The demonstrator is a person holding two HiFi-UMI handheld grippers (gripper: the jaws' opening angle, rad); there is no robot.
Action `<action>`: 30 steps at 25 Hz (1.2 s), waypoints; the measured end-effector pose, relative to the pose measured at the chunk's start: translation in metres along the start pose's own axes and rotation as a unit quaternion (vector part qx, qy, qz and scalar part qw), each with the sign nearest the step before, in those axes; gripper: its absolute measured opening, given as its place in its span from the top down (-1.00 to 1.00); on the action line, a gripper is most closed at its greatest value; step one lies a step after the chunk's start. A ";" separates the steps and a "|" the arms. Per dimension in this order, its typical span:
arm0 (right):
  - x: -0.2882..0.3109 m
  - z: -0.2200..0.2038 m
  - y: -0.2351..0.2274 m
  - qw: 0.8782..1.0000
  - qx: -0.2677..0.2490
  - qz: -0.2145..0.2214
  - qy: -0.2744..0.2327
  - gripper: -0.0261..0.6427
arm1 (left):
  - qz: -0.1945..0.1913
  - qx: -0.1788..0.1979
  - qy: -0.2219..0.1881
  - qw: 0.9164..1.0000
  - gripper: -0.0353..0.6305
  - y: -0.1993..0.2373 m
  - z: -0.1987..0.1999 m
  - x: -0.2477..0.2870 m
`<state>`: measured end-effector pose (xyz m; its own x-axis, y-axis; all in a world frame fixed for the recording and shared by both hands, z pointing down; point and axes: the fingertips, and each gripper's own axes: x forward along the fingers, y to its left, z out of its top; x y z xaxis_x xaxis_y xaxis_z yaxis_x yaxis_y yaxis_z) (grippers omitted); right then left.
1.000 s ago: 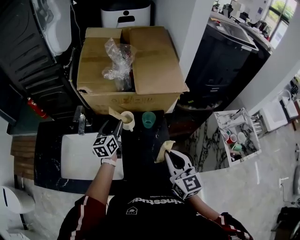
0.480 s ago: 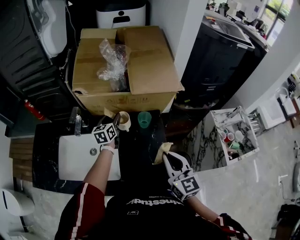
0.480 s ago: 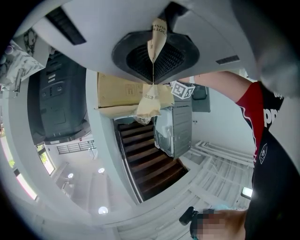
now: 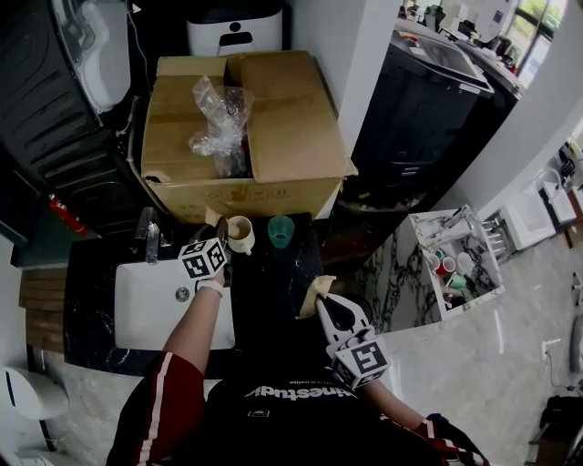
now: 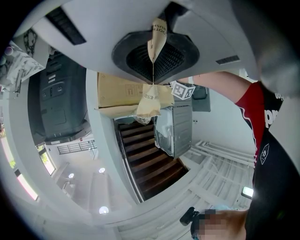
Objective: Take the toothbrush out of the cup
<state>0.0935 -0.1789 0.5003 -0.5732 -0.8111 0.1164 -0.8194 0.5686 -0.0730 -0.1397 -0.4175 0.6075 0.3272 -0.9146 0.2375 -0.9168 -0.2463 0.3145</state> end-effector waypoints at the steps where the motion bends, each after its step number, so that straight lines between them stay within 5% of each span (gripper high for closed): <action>1: 0.000 0.000 0.000 1.000 0.001 -0.001 -0.001 0.80 | -0.002 0.002 -0.001 1.000 0.78 -0.001 0.001 0.000; 13: 0.013 0.006 0.008 1.000 -0.002 0.014 -0.012 0.80 | -0.039 0.080 -0.043 0.995 0.78 -0.031 0.068 -0.019; 20: 0.023 0.010 0.014 0.999 0.001 0.026 -0.025 0.80 | -0.053 0.084 -0.056 0.993 0.78 -0.038 0.093 -0.033; 30: 0.032 0.011 0.022 0.999 -0.005 0.040 -0.025 0.80 | -0.068 0.070 -0.050 0.994 0.78 -0.049 0.075 -0.084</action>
<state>0.0573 -0.1939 0.4913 -0.6360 -0.7692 0.0614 -0.7715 0.6323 -0.0704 -0.1400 -0.3525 0.5028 0.4327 -0.8953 0.1061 -0.8904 -0.4060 0.2057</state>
